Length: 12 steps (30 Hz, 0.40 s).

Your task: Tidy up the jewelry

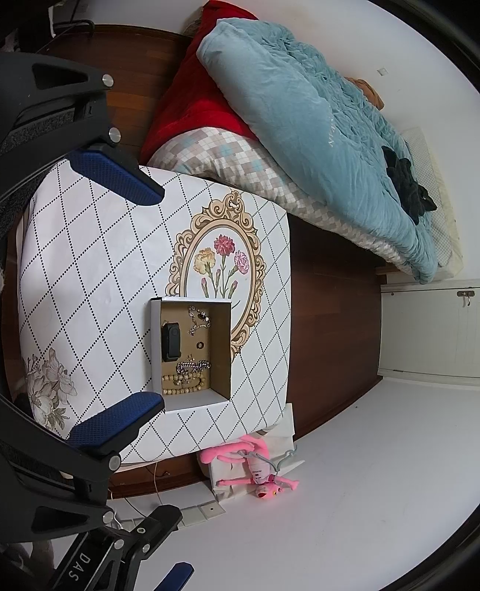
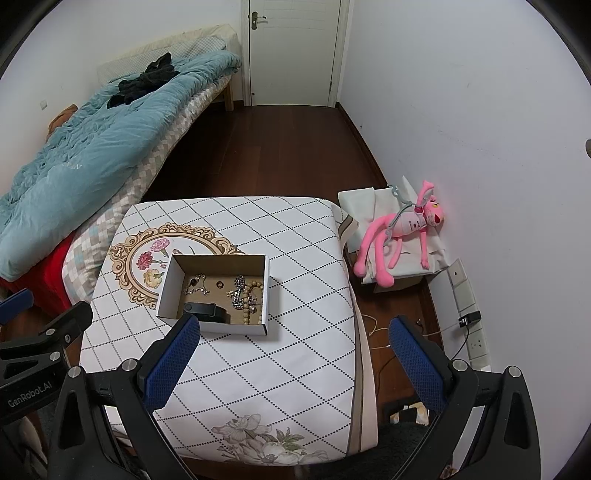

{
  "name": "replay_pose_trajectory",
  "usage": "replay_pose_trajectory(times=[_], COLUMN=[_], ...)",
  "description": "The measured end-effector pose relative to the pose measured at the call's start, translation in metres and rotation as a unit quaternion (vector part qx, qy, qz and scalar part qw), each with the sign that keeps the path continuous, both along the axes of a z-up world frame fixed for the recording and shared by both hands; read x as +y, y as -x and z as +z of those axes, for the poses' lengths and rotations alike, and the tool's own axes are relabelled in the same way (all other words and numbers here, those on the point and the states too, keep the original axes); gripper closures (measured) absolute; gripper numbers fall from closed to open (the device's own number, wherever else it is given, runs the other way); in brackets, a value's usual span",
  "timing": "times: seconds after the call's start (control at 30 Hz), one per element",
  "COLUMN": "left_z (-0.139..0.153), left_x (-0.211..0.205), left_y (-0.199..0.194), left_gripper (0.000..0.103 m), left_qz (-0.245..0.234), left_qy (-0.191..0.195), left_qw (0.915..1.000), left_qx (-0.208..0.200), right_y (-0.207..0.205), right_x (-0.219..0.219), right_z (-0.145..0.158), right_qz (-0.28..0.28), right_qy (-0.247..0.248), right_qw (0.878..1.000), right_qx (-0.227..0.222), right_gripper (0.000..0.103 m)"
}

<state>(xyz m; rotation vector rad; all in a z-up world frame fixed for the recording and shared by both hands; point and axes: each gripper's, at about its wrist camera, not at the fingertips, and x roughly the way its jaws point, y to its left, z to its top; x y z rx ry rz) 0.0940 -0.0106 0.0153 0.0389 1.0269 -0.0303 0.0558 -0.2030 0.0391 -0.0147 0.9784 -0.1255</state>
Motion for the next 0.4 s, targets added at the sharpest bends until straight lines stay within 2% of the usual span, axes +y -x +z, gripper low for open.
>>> replay_pose_trajectory(times=[0.4], left_z=[0.0028], left_x=[-0.0039], left_y=[0.0014], left_gripper=[0.000], left_qz=[-0.002], left_qy=[-0.001], left_qw=[1.0000], left_qx=[-0.003], right_y=[0.0005], right_x=[0.0008], right_z=[-0.0001], right_qz=[0.001], right_qy=[-0.001], right_qw=[1.000], right_qx=[0.002], right_gripper=[0.000])
